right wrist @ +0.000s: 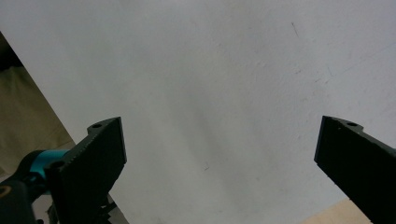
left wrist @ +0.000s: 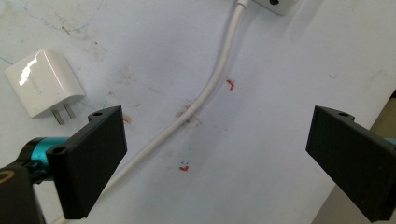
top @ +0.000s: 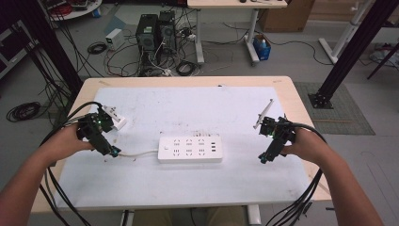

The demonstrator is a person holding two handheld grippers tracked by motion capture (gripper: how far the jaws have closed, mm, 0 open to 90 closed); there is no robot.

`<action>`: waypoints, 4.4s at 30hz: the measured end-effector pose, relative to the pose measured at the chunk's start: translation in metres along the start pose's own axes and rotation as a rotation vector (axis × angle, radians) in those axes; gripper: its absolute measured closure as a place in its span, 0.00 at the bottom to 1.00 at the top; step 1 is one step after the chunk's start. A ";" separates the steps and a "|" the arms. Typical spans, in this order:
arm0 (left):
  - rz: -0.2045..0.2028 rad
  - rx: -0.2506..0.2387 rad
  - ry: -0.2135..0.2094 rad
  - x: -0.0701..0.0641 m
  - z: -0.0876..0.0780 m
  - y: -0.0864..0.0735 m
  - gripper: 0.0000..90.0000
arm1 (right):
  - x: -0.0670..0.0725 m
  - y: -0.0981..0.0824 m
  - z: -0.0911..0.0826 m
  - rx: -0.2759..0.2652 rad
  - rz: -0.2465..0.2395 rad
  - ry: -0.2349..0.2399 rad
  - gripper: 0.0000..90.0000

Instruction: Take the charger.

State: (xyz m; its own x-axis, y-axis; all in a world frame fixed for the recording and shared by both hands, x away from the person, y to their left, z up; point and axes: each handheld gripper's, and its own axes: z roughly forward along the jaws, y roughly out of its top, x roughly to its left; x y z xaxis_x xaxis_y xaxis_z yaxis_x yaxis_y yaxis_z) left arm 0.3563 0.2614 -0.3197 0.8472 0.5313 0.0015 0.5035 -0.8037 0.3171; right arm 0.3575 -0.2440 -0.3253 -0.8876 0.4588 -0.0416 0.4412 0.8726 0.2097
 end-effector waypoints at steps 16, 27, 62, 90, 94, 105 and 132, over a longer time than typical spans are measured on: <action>-0.041 -0.010 0.039 0.003 -0.005 0.001 0.06 | -0.002 -0.001 0.000 -0.020 -0.010 -0.006 0.02; -0.216 -0.076 0.087 0.018 -0.010 -0.006 0.06 | -0.003 0.002 0.001 -0.025 -0.001 -0.018 0.02; -0.458 -0.077 0.104 0.116 0.060 -0.006 0.06 | -0.009 0.003 -0.001 -0.070 0.063 -0.049 0.02; -0.470 -0.050 0.103 0.142 0.108 -0.002 0.20 | -0.011 0.015 -0.002 -0.016 0.084 -0.043 0.02; -0.456 -0.043 0.130 0.140 0.107 -0.003 0.26 | -0.010 0.016 -0.002 -0.015 0.079 -0.043 0.02; -0.437 -0.037 0.144 0.135 0.107 0.000 0.36 | -0.011 0.017 -0.001 -0.015 0.075 -0.043 0.02; -0.244 -0.161 0.119 0.078 0.049 0.023 0.47 | -0.006 0.015 -0.007 -0.040 0.095 -0.094 0.02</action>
State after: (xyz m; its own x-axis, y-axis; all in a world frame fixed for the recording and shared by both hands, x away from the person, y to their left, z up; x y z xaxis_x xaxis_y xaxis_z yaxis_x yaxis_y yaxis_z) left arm 0.4424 0.2709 -0.3591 0.6741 0.7385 0.0150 0.6479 -0.6009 0.4681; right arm 0.3685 -0.2352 -0.3154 -0.8248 0.5546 -0.1105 0.5155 0.8177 0.2561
